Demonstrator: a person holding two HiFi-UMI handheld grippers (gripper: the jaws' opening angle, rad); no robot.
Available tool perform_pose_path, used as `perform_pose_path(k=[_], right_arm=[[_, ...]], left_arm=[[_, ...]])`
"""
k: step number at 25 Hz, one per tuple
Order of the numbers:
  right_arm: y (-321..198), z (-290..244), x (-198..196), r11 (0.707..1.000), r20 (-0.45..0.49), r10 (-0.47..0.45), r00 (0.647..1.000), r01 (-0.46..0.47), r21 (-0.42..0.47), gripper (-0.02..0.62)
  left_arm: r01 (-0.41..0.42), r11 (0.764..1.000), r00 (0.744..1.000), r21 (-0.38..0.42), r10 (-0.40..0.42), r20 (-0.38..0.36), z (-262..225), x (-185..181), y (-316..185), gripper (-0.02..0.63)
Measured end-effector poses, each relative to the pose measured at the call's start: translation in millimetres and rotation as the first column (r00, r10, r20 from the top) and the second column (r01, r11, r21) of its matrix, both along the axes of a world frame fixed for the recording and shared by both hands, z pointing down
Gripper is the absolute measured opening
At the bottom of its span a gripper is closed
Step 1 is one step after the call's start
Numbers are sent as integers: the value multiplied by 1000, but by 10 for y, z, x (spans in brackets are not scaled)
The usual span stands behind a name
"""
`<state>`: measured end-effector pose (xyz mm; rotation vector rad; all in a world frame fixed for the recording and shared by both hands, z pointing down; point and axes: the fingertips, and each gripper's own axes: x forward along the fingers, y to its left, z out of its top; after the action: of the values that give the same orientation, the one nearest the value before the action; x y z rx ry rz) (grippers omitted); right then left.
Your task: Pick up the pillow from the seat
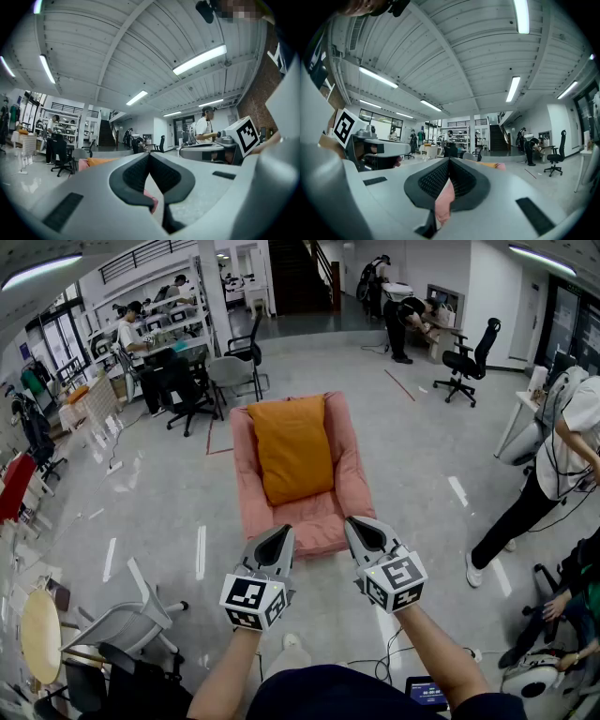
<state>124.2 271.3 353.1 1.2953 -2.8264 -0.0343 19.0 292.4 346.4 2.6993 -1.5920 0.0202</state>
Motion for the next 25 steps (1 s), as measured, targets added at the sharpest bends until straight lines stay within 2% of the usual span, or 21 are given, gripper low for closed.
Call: perform_pose_path(k=[7,25], right_arm=[[32,10,12,1000,28,7,1000,-6,-11,12],[-91,61,54,1000,12,-18,1000,18,-24,12]], left_arm=[[-2,1000,1000,-6,2,-10,28,-2,43,3],[18,999,1000,-33,-19,-12,84,30,-26,3]])
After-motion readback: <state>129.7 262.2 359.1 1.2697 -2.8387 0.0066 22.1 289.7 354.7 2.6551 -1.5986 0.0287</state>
